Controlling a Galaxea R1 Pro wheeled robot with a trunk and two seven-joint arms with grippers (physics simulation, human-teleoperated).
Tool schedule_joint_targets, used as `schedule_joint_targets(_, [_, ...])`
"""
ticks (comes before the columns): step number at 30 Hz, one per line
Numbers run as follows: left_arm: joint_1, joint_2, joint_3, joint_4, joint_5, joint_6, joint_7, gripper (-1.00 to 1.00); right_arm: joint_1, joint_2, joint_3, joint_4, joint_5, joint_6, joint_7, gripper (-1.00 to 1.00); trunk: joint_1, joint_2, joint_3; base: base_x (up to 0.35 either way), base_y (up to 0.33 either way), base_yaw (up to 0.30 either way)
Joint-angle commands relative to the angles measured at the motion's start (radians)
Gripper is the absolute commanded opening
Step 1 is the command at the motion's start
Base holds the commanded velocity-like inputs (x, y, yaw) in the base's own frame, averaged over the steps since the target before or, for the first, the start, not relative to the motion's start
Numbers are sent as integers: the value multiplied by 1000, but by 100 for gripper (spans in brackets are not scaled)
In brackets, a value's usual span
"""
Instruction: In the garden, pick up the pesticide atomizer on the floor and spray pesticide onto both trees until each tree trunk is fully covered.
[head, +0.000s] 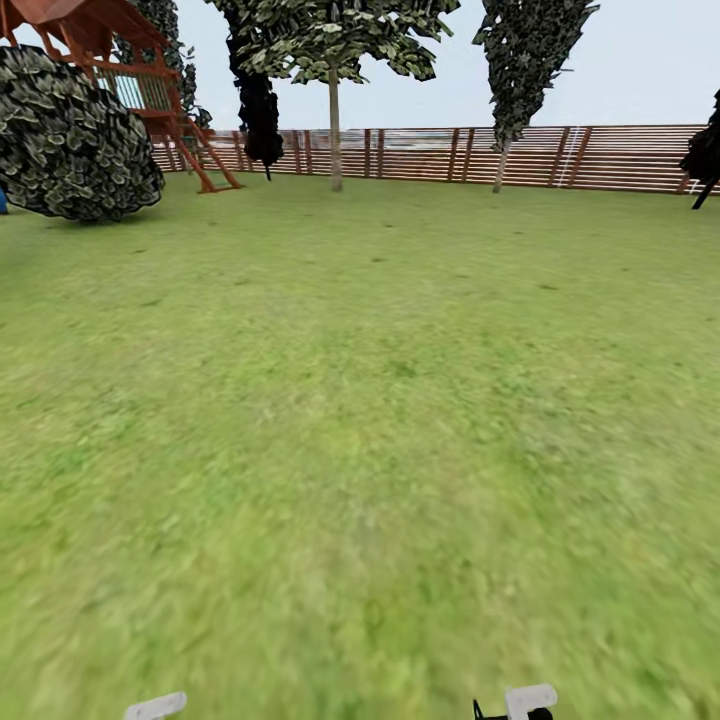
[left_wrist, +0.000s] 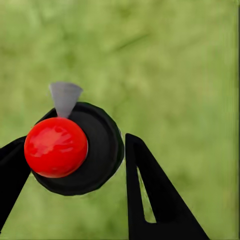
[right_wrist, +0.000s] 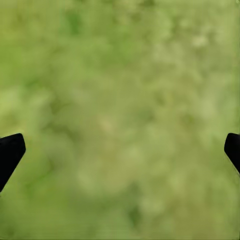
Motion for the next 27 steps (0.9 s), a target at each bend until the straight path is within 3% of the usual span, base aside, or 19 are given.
schedule_joint_targets(1, [-1,0,5,1,-11,-4,4,-100,0,0,9,0,-7,-2,-3,100,0,0,-1,340,0,0])
schedule_joint_targets(27, [-1,0,1,0,-13,-4,-4,-100,0,0,9,0,-7,-2,-3,100,0,0,-1,339,0,0])
